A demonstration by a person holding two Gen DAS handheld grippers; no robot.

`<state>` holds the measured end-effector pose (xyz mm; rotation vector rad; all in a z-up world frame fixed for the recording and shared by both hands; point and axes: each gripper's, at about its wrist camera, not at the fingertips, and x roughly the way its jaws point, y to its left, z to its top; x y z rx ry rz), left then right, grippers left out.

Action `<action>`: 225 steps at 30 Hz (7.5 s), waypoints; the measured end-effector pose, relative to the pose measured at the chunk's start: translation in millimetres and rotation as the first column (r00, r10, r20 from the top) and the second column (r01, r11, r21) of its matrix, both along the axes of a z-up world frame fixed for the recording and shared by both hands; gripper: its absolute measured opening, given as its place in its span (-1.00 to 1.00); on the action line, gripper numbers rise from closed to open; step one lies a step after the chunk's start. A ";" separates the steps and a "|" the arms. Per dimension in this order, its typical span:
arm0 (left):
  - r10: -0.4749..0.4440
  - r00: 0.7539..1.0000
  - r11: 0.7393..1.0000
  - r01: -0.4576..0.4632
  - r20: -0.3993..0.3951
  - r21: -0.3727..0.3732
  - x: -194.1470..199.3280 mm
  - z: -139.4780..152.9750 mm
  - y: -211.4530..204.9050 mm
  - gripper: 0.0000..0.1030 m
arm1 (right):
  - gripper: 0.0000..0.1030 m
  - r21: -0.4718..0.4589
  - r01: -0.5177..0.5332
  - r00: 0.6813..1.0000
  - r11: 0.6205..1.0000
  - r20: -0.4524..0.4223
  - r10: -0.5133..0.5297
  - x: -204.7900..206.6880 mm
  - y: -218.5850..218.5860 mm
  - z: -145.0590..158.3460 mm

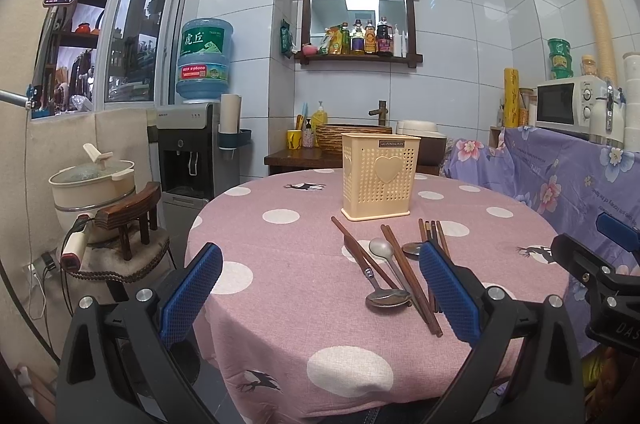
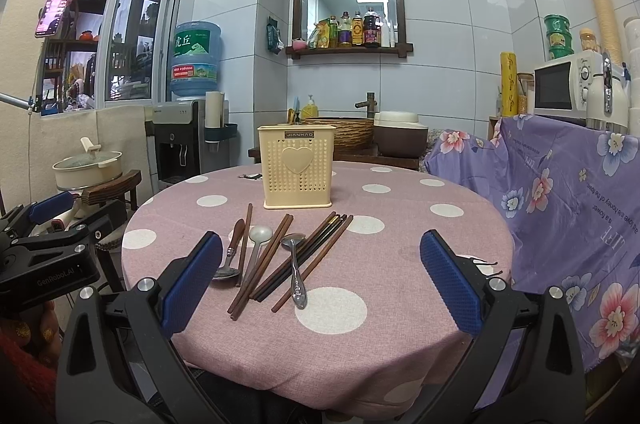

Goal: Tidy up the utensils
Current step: 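Move the left tool toward the wooden-handled spoon while the right tool approaches a wooden chopstick, then close the left tool on the wooden-handled spoon while the right tool grasps the wooden chopstick, then carry the spoon and chopstick to the beige basket and release both into it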

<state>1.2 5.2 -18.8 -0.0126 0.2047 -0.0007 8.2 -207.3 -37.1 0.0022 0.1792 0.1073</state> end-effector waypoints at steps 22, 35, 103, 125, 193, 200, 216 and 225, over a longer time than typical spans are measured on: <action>-0.075 0.924 0.997 0.080 -0.374 -0.001 99.9 -7.1 8.1 0.85 | 0.90 -0.093 -0.014 0.970 0.996 -0.242 -0.009 89.5 -14.5 -22.8; -0.118 0.867 0.993 0.113 -0.483 -0.041 165.4 -3.1 5.4 0.73 | 0.63 -0.027 0.026 0.845 0.999 -0.533 -0.036 202.5 -20.7 -35.6; -0.151 0.700 0.982 0.187 -0.698 -0.025 247.2 -37.7 -37.1 -0.64 | -0.45 0.024 0.002 0.790 1.000 -0.613 0.013 229.6 -28.3 -57.3; -0.145 0.682 0.970 0.242 -0.717 0.034 255.4 -38.0 -36.0 -0.47 | -0.47 0.072 0.179 0.727 0.981 -0.682 -0.083 307.6 -64.0 -50.1; -0.241 0.948 0.970 0.228 -0.210 -0.082 269.8 207.6 15.4 -0.69 | -0.85 0.215 -0.082 0.992 0.973 -0.081 0.101 304.0 -77.1 231.7; -0.280 0.943 0.960 0.270 -0.179 -0.081 304.6 239.8 -25.9 -0.69 | -0.85 0.230 -0.111 0.994 0.967 0.032 0.107 330.9 -42.6 285.7; -0.271 0.893 0.963 0.256 -0.360 -0.090 342.1 121.0 -51.4 -0.69 | -0.85 0.212 -0.075 0.985 0.974 -0.137 0.105 380.8 -4.0 160.9; -0.257 0.870 0.966 0.246 -0.420 -0.081 347.9 88.4 -51.7 -0.69 | -0.85 0.239 -0.067 0.975 0.969 -0.191 0.115 389.1 -12.8 141.0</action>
